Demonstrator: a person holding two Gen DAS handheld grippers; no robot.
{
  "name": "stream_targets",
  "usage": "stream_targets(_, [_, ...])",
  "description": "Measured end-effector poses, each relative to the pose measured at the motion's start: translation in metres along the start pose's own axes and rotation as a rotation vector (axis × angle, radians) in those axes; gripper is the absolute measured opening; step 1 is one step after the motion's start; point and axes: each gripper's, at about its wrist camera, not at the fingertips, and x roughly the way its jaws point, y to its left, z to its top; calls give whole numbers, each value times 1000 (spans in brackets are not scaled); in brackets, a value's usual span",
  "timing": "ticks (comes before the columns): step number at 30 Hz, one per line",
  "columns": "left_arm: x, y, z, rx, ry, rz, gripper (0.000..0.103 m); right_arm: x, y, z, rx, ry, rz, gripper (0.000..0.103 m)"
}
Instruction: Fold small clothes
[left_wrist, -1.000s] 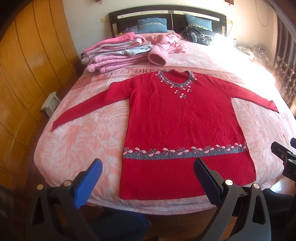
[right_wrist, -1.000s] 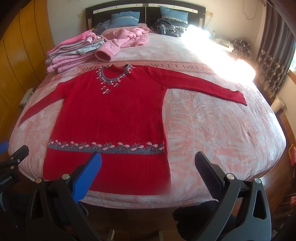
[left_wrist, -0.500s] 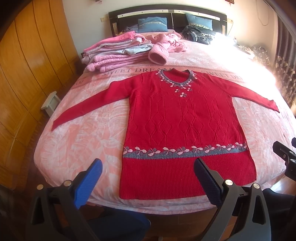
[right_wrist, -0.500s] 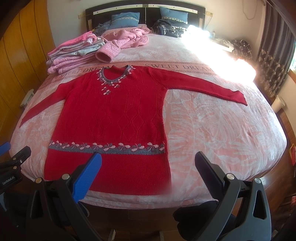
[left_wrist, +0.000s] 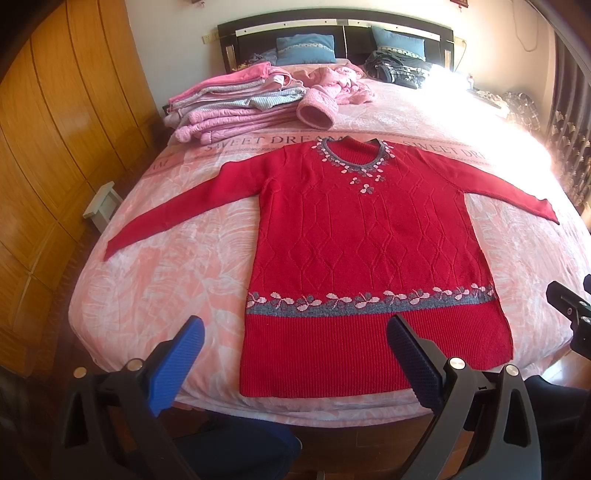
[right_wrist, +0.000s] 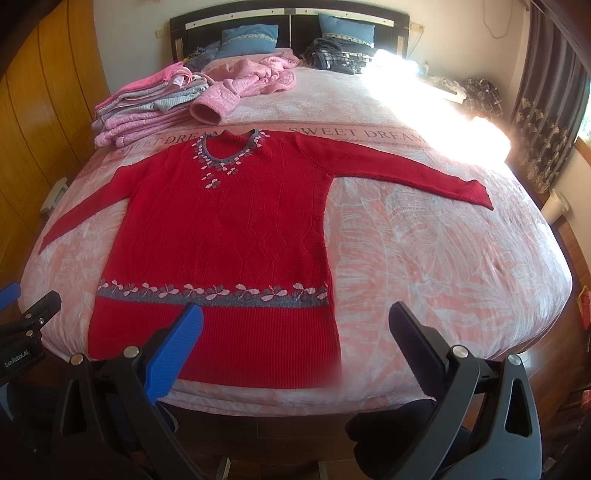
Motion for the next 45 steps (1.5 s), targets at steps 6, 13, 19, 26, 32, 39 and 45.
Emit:
stream_targets(6, [0,0,0,0,-1,1,99,1,0,0,-1,0,1,100])
stream_targets(13, [0,0,0,0,0,1,99,0,-1,0,2,-2,2,100])
stream_targets(19, [0,1,0,-1,0,1,99,0,-2,0,2,0,1,100])
stream_targets(26, [0,1,0,0,0,0,99,1,-3,0,2,-1,1,100])
stream_targets(32, [0,1,0,-1,0,1,99,1,-4,0,3,-1,2,100])
stream_targets(39, [0,1,0,0,-1,2,99,0,-4,0,3,1,2,100])
stream_targets(45, [3,5,7,-20,-7,6,99,8,-20,6,47,8,15,100])
